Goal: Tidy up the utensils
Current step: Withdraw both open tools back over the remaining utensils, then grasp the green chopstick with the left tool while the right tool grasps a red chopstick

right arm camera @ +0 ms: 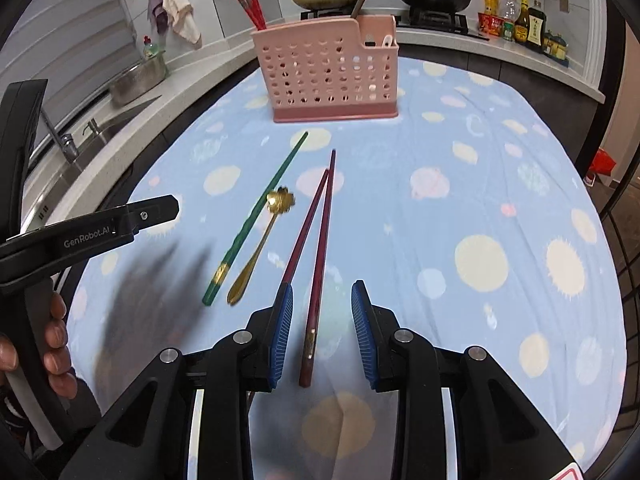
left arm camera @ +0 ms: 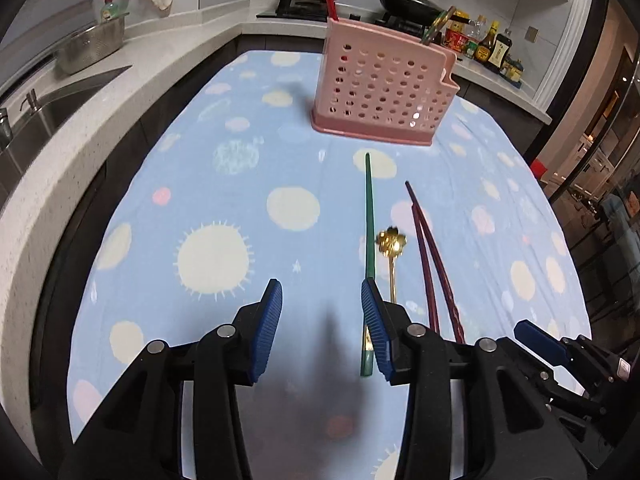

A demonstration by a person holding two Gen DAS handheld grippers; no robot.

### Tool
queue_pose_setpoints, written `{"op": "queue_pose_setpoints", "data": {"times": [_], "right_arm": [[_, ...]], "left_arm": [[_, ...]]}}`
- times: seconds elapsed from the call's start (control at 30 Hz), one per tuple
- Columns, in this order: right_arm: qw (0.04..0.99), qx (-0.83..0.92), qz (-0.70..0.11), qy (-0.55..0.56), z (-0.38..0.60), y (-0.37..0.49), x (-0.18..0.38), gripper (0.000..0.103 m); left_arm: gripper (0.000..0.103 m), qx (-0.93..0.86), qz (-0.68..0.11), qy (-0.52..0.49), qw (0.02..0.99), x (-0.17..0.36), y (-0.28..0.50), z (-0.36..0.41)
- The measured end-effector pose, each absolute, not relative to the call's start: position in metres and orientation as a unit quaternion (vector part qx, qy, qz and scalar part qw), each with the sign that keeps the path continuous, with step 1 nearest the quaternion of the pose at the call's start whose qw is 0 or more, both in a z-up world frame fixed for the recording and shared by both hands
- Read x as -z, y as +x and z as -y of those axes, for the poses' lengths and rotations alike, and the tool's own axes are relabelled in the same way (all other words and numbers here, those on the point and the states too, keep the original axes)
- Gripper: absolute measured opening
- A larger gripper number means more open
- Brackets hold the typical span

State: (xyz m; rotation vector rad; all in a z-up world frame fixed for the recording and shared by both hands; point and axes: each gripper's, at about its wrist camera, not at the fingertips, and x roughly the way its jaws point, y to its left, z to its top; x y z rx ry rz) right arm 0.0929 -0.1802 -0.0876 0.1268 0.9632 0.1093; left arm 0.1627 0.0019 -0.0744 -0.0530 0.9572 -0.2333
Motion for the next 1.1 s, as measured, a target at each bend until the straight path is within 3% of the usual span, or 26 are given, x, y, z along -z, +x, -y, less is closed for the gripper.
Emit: {"op": "queue_pose_setpoints", "data": {"times": [0.67,0.9,1.1], "right_arm": [[0.866,-0.058,-0.492,0.068,0.173,0.084,0.118,0.025],[0.866,-0.047,-0.493,0.068,0.178,0.088,0.120,0.008],[0.866,-0.041,-0.493,0.078,0.184,0.087,0.121,0.007]], "left_arm": [[0.039,0.112,-0.498,-0.006,0.860,0.116,0.123,0.000],[0.039,0.118,-0.500,-0.003,0.858,0.117,0.124,0.004],[0.042,0.127,-0.500,-0.002,0.857,0.117,0.128,0.010]]}}
